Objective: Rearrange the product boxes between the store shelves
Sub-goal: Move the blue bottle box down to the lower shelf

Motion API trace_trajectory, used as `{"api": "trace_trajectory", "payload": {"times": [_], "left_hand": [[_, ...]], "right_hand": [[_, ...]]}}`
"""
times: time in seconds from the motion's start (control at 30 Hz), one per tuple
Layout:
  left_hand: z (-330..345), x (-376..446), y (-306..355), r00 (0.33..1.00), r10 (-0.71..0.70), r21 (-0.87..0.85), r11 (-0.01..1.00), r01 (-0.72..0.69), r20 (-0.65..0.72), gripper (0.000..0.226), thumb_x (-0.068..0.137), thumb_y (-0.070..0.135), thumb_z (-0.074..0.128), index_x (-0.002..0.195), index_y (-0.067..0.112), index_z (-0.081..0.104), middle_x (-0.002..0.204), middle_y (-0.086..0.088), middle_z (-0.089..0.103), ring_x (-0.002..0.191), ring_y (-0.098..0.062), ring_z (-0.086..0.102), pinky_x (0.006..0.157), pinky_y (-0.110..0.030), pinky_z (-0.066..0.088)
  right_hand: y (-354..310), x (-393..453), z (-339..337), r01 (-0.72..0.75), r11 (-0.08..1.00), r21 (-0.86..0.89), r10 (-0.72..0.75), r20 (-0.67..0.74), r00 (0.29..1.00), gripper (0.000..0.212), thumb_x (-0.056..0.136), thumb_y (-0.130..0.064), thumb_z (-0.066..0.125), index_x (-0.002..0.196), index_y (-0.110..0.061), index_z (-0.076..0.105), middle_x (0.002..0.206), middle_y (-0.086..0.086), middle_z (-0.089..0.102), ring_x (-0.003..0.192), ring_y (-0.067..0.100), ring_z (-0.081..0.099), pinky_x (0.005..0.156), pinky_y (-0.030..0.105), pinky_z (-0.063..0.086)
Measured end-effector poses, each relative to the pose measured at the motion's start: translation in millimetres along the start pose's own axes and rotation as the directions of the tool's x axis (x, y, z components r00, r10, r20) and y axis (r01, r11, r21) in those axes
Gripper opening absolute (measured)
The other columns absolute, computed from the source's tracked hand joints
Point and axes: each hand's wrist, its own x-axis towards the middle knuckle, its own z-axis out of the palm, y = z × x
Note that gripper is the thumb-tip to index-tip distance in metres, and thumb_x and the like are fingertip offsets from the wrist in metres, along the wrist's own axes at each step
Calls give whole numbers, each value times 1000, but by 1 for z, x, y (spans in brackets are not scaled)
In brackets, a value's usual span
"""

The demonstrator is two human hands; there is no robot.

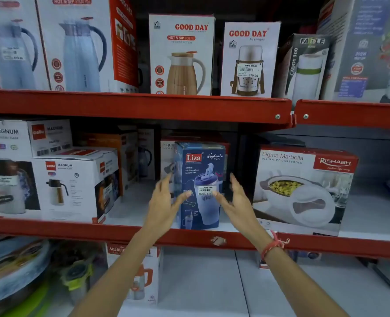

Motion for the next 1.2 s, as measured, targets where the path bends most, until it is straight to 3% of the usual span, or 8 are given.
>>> {"api": "trace_trajectory", "payload": {"times": [0.1,0.23,0.43,0.73,0.87,0.93,1.07,1.2], "left_hand": [[5,-2,0,992,-84,-77,993,91,97,81,78,54,57,143,22,20,143,-11,42,124,-29,50,100,-50,46],[8,1,-3,978,-118,-163,976,147,175,72,84,37,58,143,20,21,133,-9,55,106,-17,55,95,-45,52],[10,4,-3,978,-112,-202,968,147,178,70,86,30,58,145,22,20,120,-2,57,103,-15,58,92,-42,54],[9,6,2,980,-102,-239,961,141,169,59,90,16,55,142,25,28,126,-9,60,106,-13,57,90,-35,53],[6,3,8,983,-92,-268,954,133,157,59,90,15,54,142,28,29,125,-7,60,110,-15,57,94,-40,53],[4,1,11,985,-89,-285,950,129,151,53,90,15,54,136,34,35,121,-5,61,112,-19,58,93,-44,53],[-3,-6,19,988,-59,-306,947,100,141,49,90,13,55,102,58,41,114,1,62,113,-23,59,93,-49,52],[-11,-15,31,993,-13,-353,934,54,115,54,89,12,56,104,62,39,107,20,64,108,-9,60,96,-44,51]], "right_hand": [[6,0,7,-101,993,61,96,75,993,75,90,-38,56,150,-22,14,156,2,29,141,22,33,104,28,32],[12,1,15,-196,977,82,186,121,975,73,89,-43,55,149,-27,17,153,2,38,136,26,41,106,42,40],[11,5,15,-183,978,98,169,134,976,67,90,-40,54,148,-26,24,149,0,44,134,24,44,107,46,42],[8,5,14,-183,977,112,175,74,982,55,92,-29,55,143,-22,33,143,3,52,132,26,48,102,48,47],[6,3,10,-162,975,149,157,44,987,55,91,-26,57,142,-23,35,141,4,53,130,25,49,101,51,48],[6,1,7,-143,976,164,140,29,990,54,91,-26,58,140,-25,37,139,4,55,129,24,50,100,52,48],[3,-7,-1,-84,983,162,91,-32,995,52,91,-24,59,139,-28,40,132,5,61,121,22,57,95,51,52],[-5,-19,-13,9,984,177,3,-70,998,48,92,-21,59,137,-29,43,124,-1,64,114,15,60,93,45,55]]}}
